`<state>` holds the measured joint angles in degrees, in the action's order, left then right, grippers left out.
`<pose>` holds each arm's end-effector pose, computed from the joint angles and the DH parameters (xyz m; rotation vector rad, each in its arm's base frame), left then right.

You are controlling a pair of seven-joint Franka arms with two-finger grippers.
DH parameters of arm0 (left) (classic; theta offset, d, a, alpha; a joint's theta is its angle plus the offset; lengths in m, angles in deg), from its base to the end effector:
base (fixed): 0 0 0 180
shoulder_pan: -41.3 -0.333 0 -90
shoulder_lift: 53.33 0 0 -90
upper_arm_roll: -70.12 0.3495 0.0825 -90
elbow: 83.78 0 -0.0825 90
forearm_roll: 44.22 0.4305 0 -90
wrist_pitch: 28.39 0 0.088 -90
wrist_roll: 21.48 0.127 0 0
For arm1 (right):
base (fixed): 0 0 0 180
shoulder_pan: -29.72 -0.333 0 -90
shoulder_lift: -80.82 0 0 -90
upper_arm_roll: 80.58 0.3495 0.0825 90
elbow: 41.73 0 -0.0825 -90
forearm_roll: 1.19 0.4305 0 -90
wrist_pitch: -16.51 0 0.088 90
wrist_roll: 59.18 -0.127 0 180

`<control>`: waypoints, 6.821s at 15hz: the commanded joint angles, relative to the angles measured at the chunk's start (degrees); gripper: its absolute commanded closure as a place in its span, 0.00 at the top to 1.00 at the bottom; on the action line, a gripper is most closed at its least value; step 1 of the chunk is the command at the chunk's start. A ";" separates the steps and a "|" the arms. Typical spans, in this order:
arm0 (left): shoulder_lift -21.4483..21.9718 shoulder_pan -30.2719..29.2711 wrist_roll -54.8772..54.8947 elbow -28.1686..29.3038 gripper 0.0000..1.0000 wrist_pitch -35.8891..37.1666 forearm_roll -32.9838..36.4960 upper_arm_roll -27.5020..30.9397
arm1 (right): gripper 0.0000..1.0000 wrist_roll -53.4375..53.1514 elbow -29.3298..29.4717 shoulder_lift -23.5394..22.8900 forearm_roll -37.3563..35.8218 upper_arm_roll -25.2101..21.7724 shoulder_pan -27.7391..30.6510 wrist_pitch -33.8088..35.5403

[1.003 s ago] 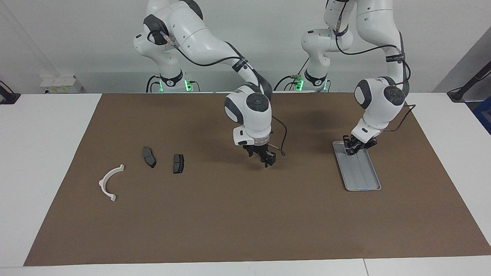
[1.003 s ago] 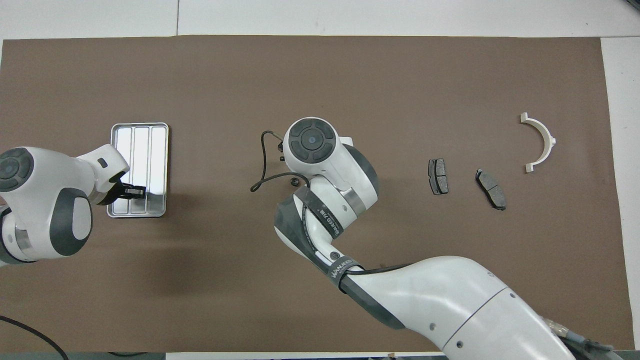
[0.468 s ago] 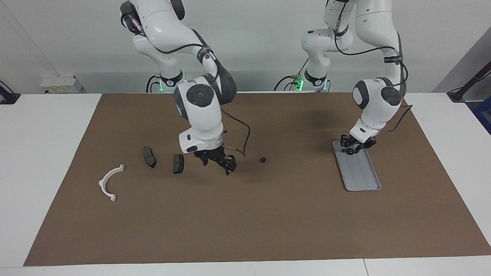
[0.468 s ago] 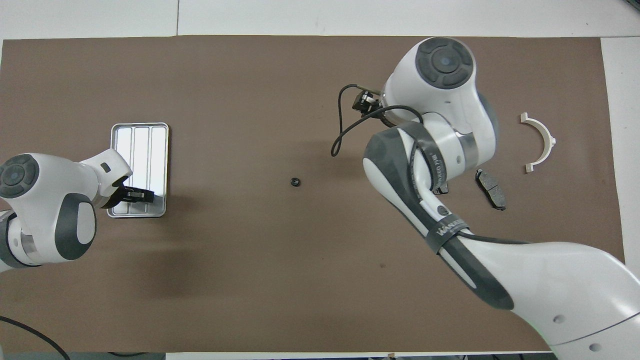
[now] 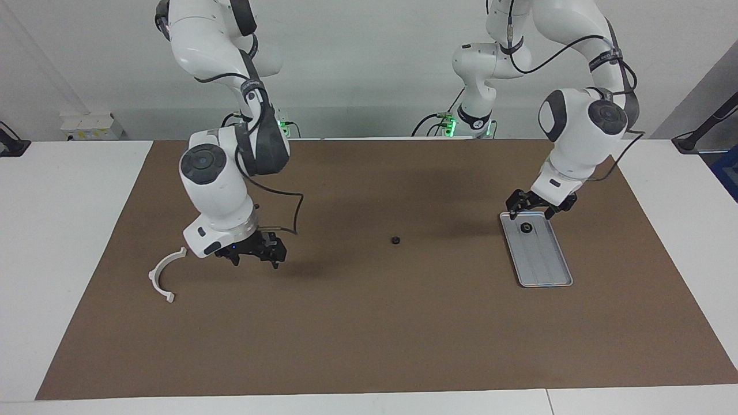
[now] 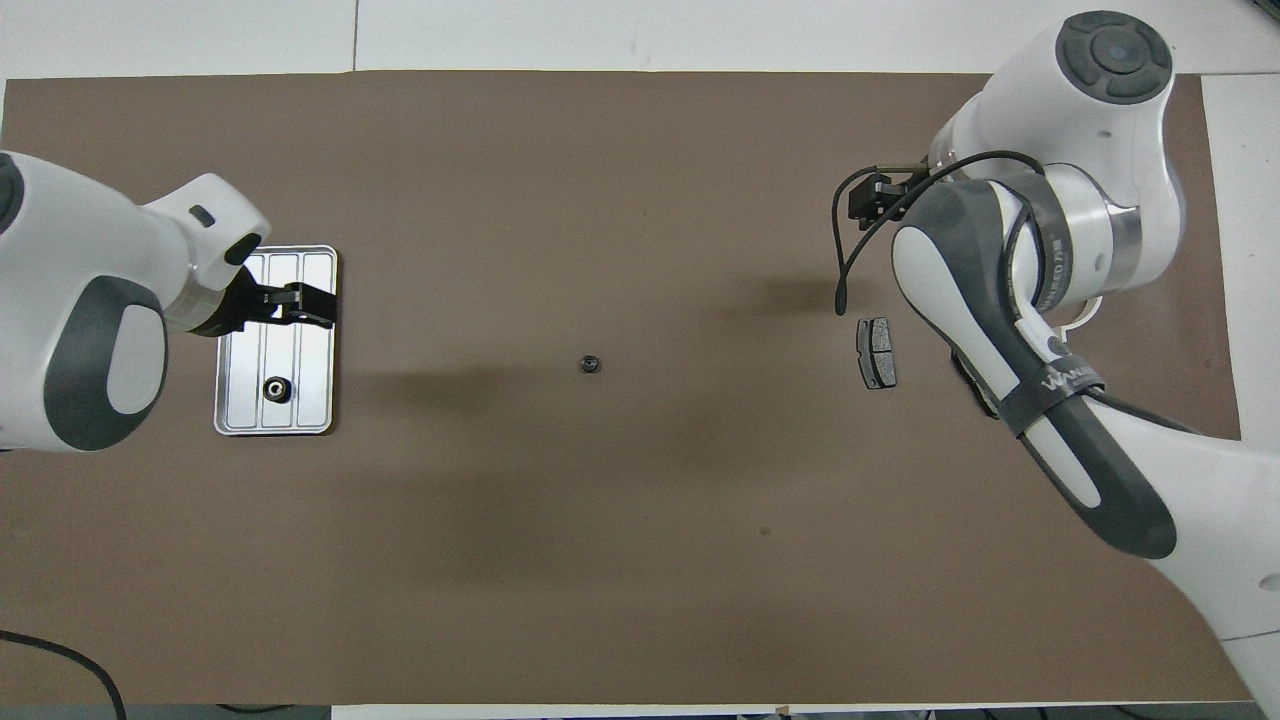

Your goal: Pick bearing gear from pile to tray

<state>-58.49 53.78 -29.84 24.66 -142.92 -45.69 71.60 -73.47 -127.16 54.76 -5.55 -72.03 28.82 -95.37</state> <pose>0.6191 -0.1228 0.4514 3.1175 -0.0557 0.0195 0.7404 0.1005 0.4063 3.1366 -0.1128 0.0203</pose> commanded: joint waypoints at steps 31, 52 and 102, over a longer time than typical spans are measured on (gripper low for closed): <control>-17.25 25.75 -29.26 0.27 0.88 -18.79 -1.34 0.72 | 1.00 10.95 -10.90 30.63 6.47 0.77 5.82 21.96; -4.94 3.11 -3.04 -6.05 0.00 3.08 -0.55 1.16 | 1.00 11.39 -10.90 30.63 6.47 0.77 6.52 20.29; 6.84 -8.44 3.09 -20.19 1.00 30.41 1.82 -0.95 | 1.00 11.04 -10.90 30.80 6.64 0.68 7.32 19.33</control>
<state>-50.36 44.52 -27.50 7.36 -115.20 -44.64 70.11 -63.20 -137.67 85.03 -0.39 -71.90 35.17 -74.93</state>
